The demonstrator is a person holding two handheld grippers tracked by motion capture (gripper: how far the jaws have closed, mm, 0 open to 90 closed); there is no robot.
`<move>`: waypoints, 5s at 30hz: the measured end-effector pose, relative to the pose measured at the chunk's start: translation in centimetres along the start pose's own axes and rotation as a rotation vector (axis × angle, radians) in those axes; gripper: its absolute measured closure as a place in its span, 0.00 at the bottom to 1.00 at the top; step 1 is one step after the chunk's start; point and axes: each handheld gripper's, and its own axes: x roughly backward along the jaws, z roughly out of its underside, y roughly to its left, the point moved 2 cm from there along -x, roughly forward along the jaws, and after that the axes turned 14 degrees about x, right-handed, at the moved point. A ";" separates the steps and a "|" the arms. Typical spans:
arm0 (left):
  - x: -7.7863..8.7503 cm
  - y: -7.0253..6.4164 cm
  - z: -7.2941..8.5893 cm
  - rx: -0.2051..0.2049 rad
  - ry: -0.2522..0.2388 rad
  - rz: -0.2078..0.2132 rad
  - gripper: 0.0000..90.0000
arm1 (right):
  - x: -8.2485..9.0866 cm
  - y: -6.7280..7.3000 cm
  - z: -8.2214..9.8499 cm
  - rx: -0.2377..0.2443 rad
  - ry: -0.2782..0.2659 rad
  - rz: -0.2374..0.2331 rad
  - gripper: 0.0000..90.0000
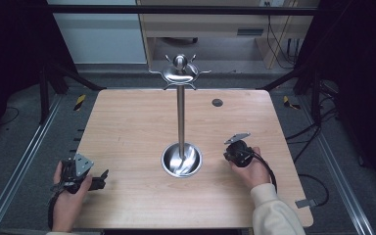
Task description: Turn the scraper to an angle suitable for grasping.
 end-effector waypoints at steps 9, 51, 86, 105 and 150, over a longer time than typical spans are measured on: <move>0.0 -0.1 0.0 -0.001 0.002 0.003 0.03 | -0.5 0.0 0.3 -0.033 0.028 -0.032 1.00; 0.1 -0.6 0.4 -0.018 0.022 0.006 0.03 | 0.7 -3.9 0.6 -0.170 0.249 -0.050 0.75; 0.1 -0.6 0.4 -0.021 0.024 0.011 0.03 | -1.1 -4.1 0.6 -0.200 0.257 -0.044 0.82; 0.0 -0.7 0.5 -0.020 0.027 0.014 0.03 | 4.1 -4.5 -2.4 -0.161 0.125 -0.005 0.83; 0.8 0.9 0.1 0.051 -0.036 -0.006 0.04 | 15.8 -4.7 -8.0 -0.131 -0.339 0.092 0.82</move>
